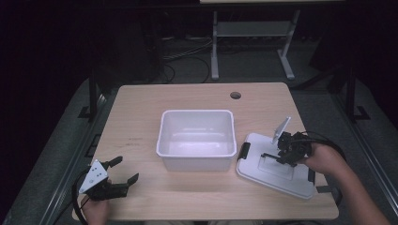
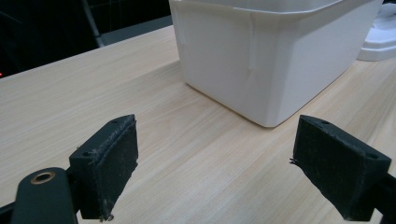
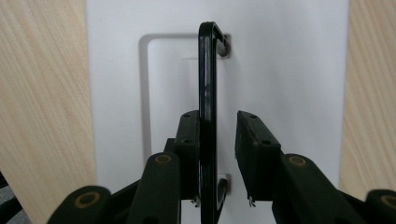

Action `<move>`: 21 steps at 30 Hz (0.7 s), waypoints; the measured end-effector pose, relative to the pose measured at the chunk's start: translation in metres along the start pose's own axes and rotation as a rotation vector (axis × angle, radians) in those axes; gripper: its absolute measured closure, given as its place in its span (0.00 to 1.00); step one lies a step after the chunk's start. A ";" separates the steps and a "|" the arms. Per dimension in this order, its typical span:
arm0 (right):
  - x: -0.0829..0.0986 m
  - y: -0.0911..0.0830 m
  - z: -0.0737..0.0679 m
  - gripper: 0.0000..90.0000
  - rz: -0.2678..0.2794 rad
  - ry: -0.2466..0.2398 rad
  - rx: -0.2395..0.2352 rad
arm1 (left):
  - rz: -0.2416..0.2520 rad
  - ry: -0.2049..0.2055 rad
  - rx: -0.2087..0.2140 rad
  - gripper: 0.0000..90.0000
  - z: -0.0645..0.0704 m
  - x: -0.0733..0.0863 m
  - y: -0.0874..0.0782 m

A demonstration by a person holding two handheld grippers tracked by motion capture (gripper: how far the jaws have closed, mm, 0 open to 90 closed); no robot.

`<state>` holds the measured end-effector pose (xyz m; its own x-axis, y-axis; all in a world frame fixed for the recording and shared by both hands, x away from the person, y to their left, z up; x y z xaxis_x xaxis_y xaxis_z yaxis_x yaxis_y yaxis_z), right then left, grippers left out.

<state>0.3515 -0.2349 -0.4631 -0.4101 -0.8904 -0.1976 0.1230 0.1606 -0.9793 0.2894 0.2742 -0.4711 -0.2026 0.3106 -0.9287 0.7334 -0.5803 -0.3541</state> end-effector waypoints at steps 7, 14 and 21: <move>0.001 -0.003 0.005 0.79 -0.006 0.006 0.006 | 0.000 0.001 -0.001 0.15 0.000 0.000 0.000; 0.002 -0.005 0.008 0.81 -0.018 0.010 0.009 | 0.000 0.001 -0.001 0.15 0.000 0.000 0.000; 0.002 -0.007 0.010 0.82 -0.024 0.012 0.013 | 0.001 0.000 -0.001 0.15 0.000 0.000 0.000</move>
<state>0.3591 -0.2424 -0.4561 -0.4241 -0.8886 -0.1747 0.1252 0.1335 -0.9831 0.2895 0.2742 -0.4709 -0.2015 0.3099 -0.9292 0.7344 -0.5799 -0.3526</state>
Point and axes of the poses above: each handheld gripper's, and its own axes: y roughly forward along the jaws, x roughly out of its underside, z roughly to its right, the point moved 8 cm from there along y, roughly forward along the jaws, and after that the axes turned 1 degree about -x, right-handed, at the moved point
